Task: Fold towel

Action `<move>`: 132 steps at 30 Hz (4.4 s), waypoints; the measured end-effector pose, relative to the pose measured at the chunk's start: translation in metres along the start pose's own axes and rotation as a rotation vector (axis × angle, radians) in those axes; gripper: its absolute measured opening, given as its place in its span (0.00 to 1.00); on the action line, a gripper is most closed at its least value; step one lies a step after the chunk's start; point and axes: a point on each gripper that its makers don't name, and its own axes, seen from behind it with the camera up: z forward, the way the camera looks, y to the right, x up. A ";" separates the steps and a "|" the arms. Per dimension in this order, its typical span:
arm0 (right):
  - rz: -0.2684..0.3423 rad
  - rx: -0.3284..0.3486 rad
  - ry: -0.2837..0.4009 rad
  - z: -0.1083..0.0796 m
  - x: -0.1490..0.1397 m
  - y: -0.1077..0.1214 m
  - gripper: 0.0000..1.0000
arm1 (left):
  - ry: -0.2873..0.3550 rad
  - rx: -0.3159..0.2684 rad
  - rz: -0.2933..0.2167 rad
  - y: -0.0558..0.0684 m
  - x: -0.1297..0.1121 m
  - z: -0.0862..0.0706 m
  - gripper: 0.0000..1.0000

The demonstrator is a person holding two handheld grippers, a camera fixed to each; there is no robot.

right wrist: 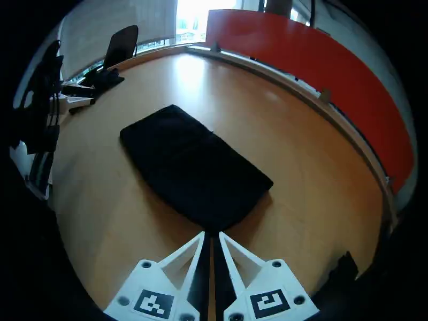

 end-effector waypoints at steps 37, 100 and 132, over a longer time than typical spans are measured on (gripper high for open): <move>-0.185 0.063 0.153 -0.018 0.124 -0.018 0.03 | 0.004 0.011 -0.029 0.004 -0.004 -0.017 0.98; -0.302 0.338 0.049 0.081 0.140 -0.119 0.75 | -0.003 0.065 -0.082 -0.018 -0.017 -0.042 0.98; -0.191 0.252 -0.033 0.064 0.058 -0.104 0.75 | -0.004 0.053 -0.059 -0.013 -0.013 -0.038 0.97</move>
